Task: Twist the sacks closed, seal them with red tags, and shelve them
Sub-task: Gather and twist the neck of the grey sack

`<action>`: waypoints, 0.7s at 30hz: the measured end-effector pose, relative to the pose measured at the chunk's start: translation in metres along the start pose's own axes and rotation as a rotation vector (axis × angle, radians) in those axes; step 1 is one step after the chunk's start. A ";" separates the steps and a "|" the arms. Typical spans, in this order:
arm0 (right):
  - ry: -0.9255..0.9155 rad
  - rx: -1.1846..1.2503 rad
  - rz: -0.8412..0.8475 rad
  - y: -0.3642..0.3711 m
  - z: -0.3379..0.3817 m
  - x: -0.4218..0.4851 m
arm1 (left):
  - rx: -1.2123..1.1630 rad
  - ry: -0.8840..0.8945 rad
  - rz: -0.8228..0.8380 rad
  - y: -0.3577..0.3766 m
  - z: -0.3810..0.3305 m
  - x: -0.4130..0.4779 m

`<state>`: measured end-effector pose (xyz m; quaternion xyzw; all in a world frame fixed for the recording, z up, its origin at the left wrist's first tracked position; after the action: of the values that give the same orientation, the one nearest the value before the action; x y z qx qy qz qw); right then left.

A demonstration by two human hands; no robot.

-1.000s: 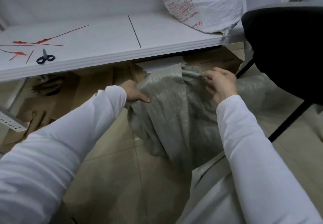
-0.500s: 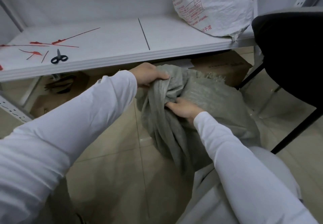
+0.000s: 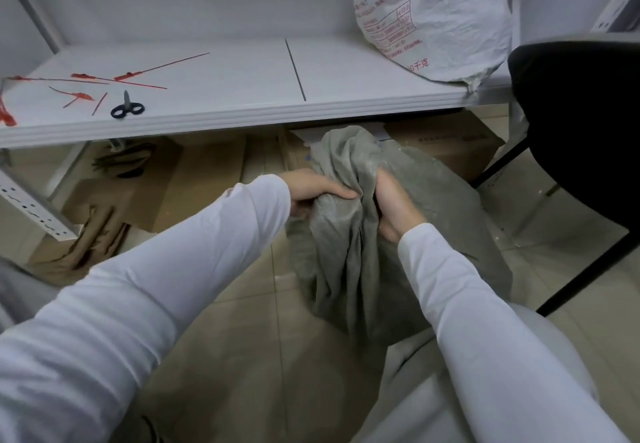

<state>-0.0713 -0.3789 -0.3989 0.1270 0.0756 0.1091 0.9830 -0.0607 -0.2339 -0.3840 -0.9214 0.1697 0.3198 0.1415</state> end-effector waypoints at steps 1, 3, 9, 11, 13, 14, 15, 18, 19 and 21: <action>-0.036 -0.048 -0.012 -0.003 0.004 0.000 | 0.093 0.030 -0.086 0.002 -0.004 0.002; -0.098 -0.162 -0.123 -0.017 0.009 0.003 | 0.198 0.078 -0.247 0.001 -0.013 0.003; 0.133 -1.111 -0.381 -0.076 -0.001 0.012 | 0.188 0.215 -0.502 -0.034 -0.025 -0.001; 0.252 -1.149 -0.219 -0.073 -0.017 0.013 | 0.178 0.262 -0.558 -0.036 -0.024 -0.003; 0.251 -1.172 -0.089 -0.063 -0.035 0.016 | 0.212 0.294 -0.593 -0.036 -0.023 -0.007; 0.230 -1.196 -0.071 -0.059 -0.044 0.018 | 0.249 0.302 -0.606 -0.036 -0.022 -0.009; 0.191 -1.233 -0.069 -0.056 -0.051 0.021 | 0.290 0.309 -0.616 -0.037 -0.022 -0.011; 0.112 -1.216 -0.076 -0.048 -0.065 0.030 | 0.387 0.335 -0.637 -0.040 -0.019 -0.019; 0.082 -1.159 -0.084 -0.043 -0.069 0.034 | 0.418 0.346 -0.650 -0.043 -0.018 -0.023; 0.019 -1.007 -0.133 -0.032 -0.072 0.038 | 0.449 0.366 -0.696 -0.051 -0.018 -0.031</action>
<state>-0.0408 -0.3839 -0.4806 -0.3688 0.0307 0.0706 0.9263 -0.0528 -0.1879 -0.3427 -0.9115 -0.0626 0.0404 0.4046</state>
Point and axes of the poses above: each hand's wrist, its own x-axis towards the middle knuckle, its own y-axis out of the palm, z = x × y, the point moved 1 cm from there along x, towards the middle knuckle, and after that the axes turned 4 degrees about -y, right-handed, at the moved point
